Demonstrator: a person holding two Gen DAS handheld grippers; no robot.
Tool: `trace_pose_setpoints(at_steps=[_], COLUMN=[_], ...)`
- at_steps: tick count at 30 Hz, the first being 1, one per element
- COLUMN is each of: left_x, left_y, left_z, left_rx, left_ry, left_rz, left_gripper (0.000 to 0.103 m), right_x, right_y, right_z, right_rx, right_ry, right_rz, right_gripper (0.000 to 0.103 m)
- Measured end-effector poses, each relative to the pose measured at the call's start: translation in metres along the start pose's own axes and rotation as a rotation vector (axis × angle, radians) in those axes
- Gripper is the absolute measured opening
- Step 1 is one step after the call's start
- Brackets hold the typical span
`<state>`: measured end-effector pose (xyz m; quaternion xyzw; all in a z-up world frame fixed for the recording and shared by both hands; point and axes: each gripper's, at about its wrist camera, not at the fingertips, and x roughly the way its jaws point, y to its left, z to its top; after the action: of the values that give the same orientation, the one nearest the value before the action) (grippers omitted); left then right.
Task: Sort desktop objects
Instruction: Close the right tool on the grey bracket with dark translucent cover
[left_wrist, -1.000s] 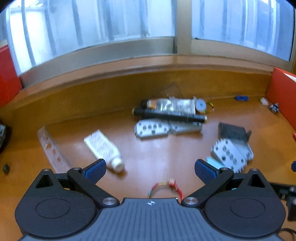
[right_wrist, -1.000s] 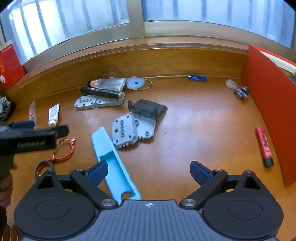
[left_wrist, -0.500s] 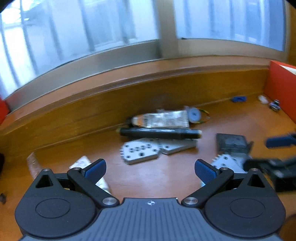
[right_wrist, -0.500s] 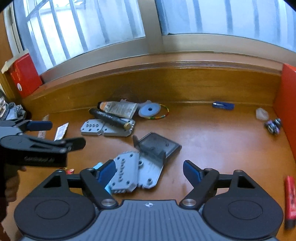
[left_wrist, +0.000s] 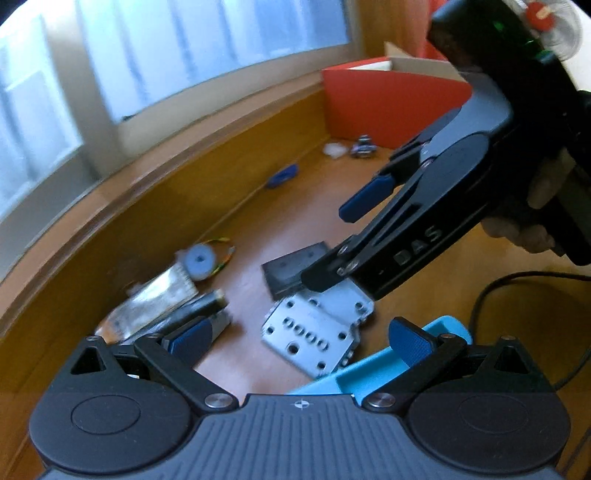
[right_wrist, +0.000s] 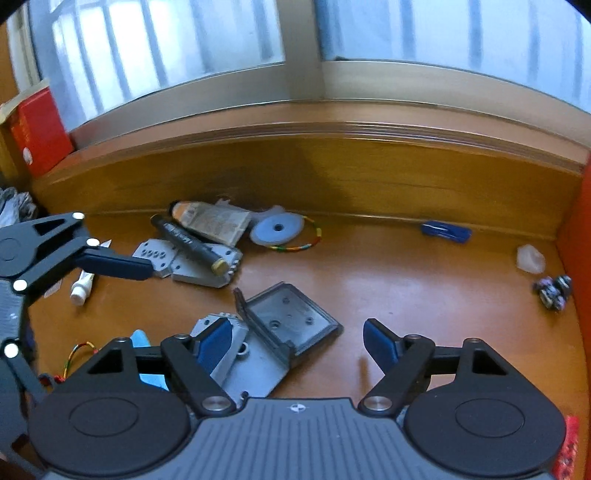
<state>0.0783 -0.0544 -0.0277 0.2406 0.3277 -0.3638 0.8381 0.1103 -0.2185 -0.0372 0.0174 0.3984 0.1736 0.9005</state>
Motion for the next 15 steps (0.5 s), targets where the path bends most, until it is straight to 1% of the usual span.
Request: trace_pose_setpoints(at_steps=[5, 9, 11, 12, 13, 15], left_x=[0.013, 0.022, 0.028, 0.032, 0.034, 0.036], left_y=[0.011, 0.015, 0.017, 0.019, 0.022, 0.026], left_z=[0.003, 0.006, 0.006, 0.007, 0.007, 0.004], left_rx=[0.061, 0.092, 0.093, 0.086, 0.072, 0.034], left_ry=[0.025, 0.030, 0.041, 0.047, 0.052, 0.051], left_rz=[-0.094, -0.148, -0.169, -0.183, -0.200, -0.231], left_gripper=[0.100, 0.098, 0.094, 0.088, 0.079, 0.074], right_x=[-0.016, -0.023, -0.026, -0.026, -0.027, -0.029], right_y=[-0.010, -0.011, -0.009, -0.007, -0.007, -0.005], right_z=[-0.004, -0.008, -0.012, -0.014, -0.015, -0.018], right_rx=[0.055, 0.052, 0.039, 0.030, 0.023, 0.008], right_ry=[0.000, 0.011, 0.025, 0.036, 0.040, 0.046], right_rz=[-0.003, -0.011, -0.011, -0.014, -0.015, -0.016], right_gripper=[0.082, 0.082, 0.082, 0.082, 0.082, 0.082])
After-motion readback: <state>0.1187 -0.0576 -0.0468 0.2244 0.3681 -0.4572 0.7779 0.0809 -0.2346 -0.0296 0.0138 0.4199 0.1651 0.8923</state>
